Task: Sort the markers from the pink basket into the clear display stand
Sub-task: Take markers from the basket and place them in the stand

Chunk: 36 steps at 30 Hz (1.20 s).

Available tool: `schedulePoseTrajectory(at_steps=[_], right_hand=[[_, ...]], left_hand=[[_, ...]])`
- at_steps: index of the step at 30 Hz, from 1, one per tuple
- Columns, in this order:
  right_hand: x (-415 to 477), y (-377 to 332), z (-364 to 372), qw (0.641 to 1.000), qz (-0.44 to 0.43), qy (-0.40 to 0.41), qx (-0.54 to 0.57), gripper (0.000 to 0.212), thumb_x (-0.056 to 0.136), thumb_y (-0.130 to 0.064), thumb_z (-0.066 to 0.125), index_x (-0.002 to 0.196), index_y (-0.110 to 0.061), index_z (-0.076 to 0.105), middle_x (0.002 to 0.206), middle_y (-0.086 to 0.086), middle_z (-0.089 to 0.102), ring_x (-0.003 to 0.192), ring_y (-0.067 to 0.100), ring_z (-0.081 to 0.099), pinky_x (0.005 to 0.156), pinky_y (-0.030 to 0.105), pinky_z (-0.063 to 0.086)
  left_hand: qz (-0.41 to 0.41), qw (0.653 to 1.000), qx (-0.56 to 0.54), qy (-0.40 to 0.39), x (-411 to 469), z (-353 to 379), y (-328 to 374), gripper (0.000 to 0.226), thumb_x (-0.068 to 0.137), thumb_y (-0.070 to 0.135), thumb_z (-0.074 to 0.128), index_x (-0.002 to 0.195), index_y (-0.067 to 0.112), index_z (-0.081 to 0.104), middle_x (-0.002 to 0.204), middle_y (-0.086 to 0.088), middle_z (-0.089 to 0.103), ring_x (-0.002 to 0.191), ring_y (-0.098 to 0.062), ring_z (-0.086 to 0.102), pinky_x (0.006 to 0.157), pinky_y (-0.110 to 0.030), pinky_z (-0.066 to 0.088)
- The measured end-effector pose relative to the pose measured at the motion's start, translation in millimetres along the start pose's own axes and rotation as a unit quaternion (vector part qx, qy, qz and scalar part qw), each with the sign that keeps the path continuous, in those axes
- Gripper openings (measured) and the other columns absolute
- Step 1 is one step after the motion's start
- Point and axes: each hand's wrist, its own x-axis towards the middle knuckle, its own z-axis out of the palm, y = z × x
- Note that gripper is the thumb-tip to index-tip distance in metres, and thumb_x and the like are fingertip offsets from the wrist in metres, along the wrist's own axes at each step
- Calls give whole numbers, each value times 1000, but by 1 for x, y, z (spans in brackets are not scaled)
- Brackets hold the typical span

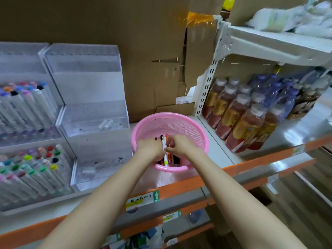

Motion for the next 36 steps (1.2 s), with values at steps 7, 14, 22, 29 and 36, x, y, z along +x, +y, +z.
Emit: schedulePoseTrajectory(at_steps=[7,14,22,29,36], right_hand=[[10,6,1,998,52,3,24,26,82,-24,68,106,-15,64,103,7,67,97,27,62,78,35,50],[6,5,6,998,36,-17,39,20,77,-19,68,94,-21,56,101,6,64,87,23,55,68,30,40],[4,3,7,997,75,-18,14,35,87,-47,60,77,-17,47,76,0,52,79,23,51,63,33,36],[0,-3,2,996,91,-16,3,23,83,-36,60,85,-15,49,84,3,54,81,25,53,62,30,36],[3,-3,3,994,111,-6,-5,20,87,-36,60,92,-17,54,102,8,62,92,28,58,68,32,38]], left_hand=[[14,995,-95,-2,8,5,-3,54,81,55,61,126,26,51,120,-5,55,108,-25,51,81,-36,44],[35,985,-167,9,7,5,-5,13,81,20,60,94,18,58,93,-5,64,82,-25,58,64,-32,42],[-4,981,-192,27,9,6,-6,16,88,23,60,82,15,48,76,-1,49,74,-23,49,61,-32,38],[-8,977,-212,27,11,11,-7,25,83,17,57,62,20,44,64,0,50,66,-24,53,53,-30,35],[-6,979,-203,36,8,8,-7,28,86,17,58,64,20,41,66,0,47,70,-25,53,57,-32,38]])
